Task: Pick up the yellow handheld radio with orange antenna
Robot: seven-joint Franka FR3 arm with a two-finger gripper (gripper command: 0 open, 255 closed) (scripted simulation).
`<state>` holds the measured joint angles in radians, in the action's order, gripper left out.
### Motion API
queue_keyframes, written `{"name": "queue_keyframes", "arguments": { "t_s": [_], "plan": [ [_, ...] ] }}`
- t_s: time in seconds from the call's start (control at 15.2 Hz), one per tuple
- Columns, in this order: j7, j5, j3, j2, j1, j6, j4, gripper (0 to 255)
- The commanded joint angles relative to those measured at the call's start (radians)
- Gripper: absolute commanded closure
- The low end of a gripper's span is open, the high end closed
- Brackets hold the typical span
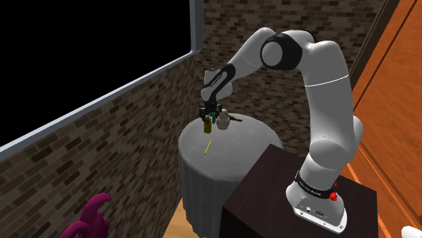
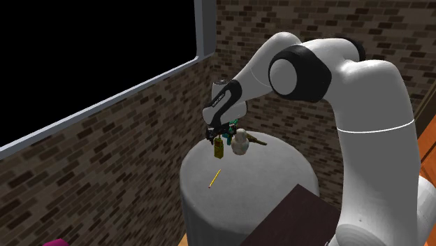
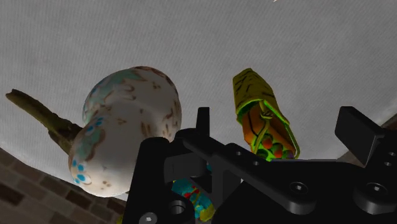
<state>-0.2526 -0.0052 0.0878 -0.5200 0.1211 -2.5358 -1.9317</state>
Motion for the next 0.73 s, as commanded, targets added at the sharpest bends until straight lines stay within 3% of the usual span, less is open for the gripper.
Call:
{"name": "queue_keyframes", "arguments": {
  "t_s": [0.0,0.26,0.33,0.66],
  "plan": [
    [0.0,0.001,-0.001,-0.018,0.001,-0.023,-0.005,0],
    [0.0,0.003,-0.002,-0.045,0.002,-0.048,-0.002,0],
    [0.001,0.003,-0.002,-0.043,0.003,-0.047,-0.004,255],
    [0.0,0.003,-0.002,-0.043,0.002,-0.048,-0.004,255]
  ]
}}
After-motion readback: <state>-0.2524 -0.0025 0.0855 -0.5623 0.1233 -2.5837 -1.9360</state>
